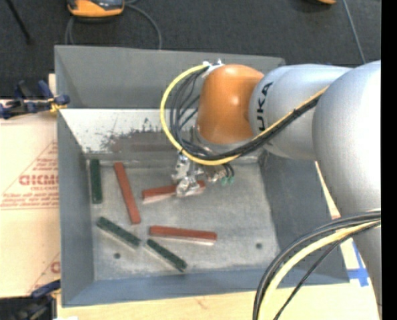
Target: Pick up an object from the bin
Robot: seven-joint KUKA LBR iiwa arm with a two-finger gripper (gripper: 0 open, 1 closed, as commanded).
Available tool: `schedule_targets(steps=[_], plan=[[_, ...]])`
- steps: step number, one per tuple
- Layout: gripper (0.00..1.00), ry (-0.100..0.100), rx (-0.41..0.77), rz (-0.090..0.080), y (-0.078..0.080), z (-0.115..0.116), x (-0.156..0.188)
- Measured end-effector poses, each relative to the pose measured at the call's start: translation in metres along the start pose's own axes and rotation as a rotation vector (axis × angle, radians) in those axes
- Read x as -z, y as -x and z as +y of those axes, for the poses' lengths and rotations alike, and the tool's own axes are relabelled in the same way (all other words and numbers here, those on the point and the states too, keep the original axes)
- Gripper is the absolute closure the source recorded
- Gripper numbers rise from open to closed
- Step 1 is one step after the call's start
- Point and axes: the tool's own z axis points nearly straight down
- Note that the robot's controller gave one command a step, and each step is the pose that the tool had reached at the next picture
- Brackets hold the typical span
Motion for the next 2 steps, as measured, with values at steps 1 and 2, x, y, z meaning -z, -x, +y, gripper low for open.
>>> schedule_targets(steps=[1, 2], plan=[[1.00, 0.000, 0.000, 0.000, 0.0000, 0.0000, 0.0000], [1.00, 0.000, 0.000, 0.000, 0.0000, 0.0000, 0.0000]])
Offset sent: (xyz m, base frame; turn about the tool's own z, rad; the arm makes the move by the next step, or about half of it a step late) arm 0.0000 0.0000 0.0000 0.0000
